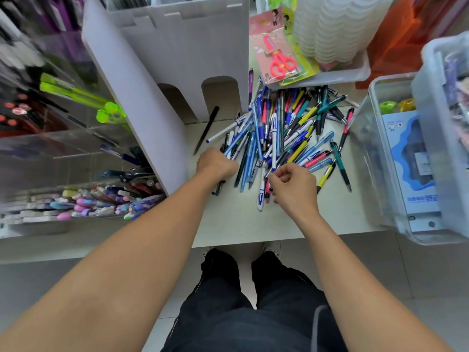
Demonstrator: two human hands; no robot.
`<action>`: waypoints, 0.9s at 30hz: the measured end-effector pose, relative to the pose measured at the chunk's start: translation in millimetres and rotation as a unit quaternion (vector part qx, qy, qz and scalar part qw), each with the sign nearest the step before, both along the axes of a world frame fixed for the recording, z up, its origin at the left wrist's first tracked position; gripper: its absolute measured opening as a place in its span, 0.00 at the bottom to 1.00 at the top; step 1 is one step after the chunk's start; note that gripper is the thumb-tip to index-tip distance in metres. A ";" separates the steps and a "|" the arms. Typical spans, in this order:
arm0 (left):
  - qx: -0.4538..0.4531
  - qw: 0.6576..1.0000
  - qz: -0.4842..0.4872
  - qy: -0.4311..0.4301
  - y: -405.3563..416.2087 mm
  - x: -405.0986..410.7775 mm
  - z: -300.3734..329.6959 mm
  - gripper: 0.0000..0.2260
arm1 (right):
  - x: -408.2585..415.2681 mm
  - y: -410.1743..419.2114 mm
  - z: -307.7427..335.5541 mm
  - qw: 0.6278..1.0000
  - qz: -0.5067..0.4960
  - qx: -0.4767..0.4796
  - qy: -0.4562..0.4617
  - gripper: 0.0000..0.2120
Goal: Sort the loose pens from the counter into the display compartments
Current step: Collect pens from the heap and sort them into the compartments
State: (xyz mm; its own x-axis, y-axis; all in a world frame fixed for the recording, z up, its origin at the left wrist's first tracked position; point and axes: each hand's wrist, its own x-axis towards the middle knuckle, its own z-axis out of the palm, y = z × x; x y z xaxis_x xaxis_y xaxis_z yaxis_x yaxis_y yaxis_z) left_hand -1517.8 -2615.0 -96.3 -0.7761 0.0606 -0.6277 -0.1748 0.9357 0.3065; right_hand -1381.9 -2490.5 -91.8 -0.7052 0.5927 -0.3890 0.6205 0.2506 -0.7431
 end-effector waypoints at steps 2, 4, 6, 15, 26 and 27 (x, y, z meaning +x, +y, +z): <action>0.024 0.999 0.008 -0.029 -6.8 7.3 5.6 0.04 | -4.0 0.5 2.6 1.000 0.009 -0.004 0.001 0.06; 0.046 0.997 0.022 -0.060 -14.9 13.9 14.4 0.07 | -9.5 0.3 5.2 1.000 0.023 -0.012 0.003 0.06; 0.073 0.993 0.045 -0.085 -24.1 19.0 23.3 0.09 | -15.4 -1.5 9.0 0.999 0.030 -0.024 0.001 0.07; 0.112 0.988 -0.010 -0.105 -58.3 34.7 48.7 0.05 | -48.7 -32.0 46.3 0.972 0.014 -0.235 -0.024 0.22; 0.351 0.923 0.098 -0.125 -71.4 39.1 74.0 0.11 | -52.3 -39.1 69.0 0.939 -0.084 -0.328 0.065 0.18; 0.396 0.895 0.132 -0.157 -72.6 39.7 79.0 0.12 | -53.1 -35.5 76.3 0.935 -0.081 -0.336 0.085 0.18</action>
State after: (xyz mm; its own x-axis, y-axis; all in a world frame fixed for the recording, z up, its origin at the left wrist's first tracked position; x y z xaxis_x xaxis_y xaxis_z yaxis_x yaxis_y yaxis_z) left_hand -1478.2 -2687.7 -17.3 -0.6212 0.4238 -0.6591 -0.5523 0.3600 0.7519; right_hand -1434.9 -2526.0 -15.5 -0.7130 0.3595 -0.6019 0.4681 -0.3950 -0.7905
